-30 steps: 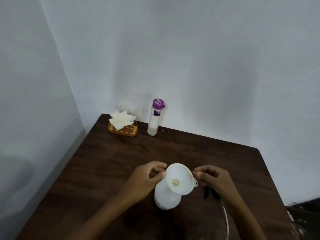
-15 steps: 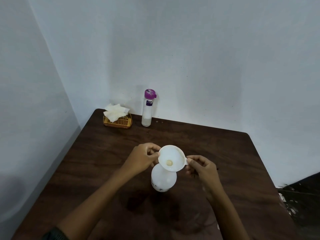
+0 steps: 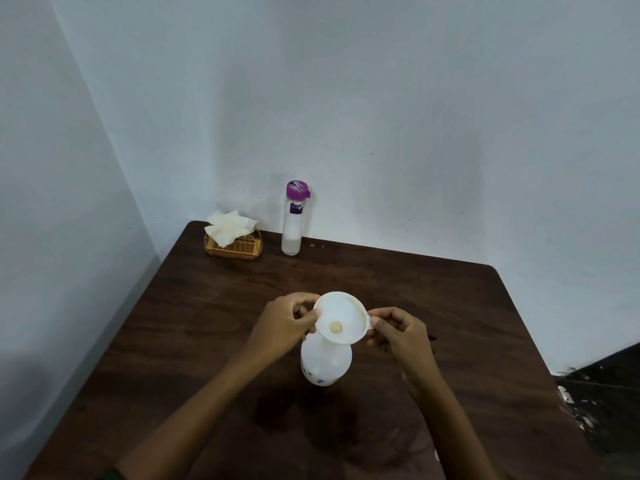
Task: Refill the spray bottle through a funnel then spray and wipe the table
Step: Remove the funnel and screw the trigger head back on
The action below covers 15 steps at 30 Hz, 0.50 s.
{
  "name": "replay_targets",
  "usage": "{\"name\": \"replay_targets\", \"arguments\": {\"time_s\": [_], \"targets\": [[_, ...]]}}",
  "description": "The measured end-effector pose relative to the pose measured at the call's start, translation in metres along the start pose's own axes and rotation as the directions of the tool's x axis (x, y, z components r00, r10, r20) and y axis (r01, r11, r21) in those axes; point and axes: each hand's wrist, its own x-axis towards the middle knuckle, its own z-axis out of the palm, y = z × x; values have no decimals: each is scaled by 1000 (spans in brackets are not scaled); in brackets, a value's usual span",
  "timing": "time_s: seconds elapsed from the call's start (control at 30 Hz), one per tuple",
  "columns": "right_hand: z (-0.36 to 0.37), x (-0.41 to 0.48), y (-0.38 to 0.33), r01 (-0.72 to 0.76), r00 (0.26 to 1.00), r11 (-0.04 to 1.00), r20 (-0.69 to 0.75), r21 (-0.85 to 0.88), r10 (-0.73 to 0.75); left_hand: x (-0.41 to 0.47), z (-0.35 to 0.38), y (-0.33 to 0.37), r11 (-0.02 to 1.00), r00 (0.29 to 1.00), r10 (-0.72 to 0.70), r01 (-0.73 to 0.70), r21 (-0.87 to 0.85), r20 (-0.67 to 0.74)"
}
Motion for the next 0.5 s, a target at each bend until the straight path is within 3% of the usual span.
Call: {"name": "replay_targets", "arguments": {"time_s": [0.17,0.5], "targets": [[1,-1,2,-23,1000,992,8,127,22,-1,0,1,999,1000,-8,8,-40,-11],[1,1,1,-24,1000,996,20,85,23,5,-8,0,993,994,-67,75,-90,88]]}}
